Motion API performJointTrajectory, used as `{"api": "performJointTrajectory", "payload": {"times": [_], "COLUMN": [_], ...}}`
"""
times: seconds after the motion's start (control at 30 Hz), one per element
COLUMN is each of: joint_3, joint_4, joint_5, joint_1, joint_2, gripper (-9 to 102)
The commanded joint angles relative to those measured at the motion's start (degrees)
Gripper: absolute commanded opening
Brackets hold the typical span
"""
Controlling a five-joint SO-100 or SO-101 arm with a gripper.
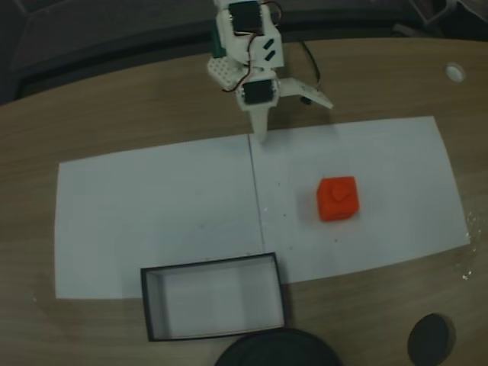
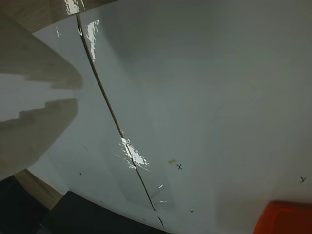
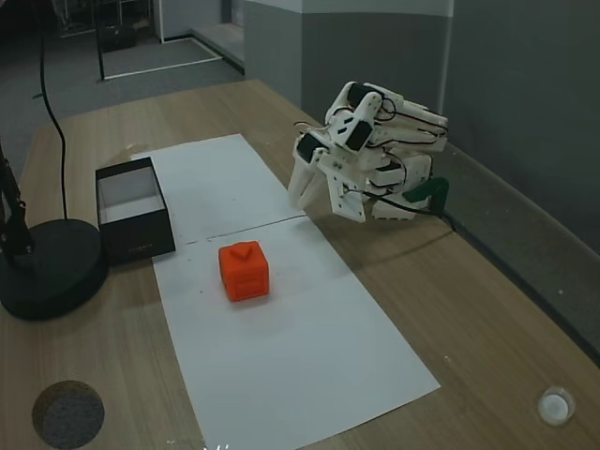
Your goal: Grab a orange square and put it in the box.
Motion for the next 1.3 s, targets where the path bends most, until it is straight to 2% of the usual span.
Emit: {"api": "performJointTrajectory", "payload": {"times": [0.0, 0.57, 0.7, 0.8, 0.93, 1.07, 1.27], "joint_3": [-3.16, -2.99, -4.39, -7.03, -12.04, -16.52, -27.95], "joint_4": [-0.53, -1.05, -12.74, -20.3, -21.36, -20.83, -21.53], "joint_5": [0.18, 0.18, 0.0, -2.2, 0.18, 0.97, 2.2], "joint_1": [-5.54, -6.15, -6.33, -10.46, -19.42, -25.49, -31.55], "joint_2": [1.23, 1.23, 1.23, 1.05, 0.35, -7.73, -32.7], "gripper": [0, 0, 2, 10, 13, 14, 20]}}
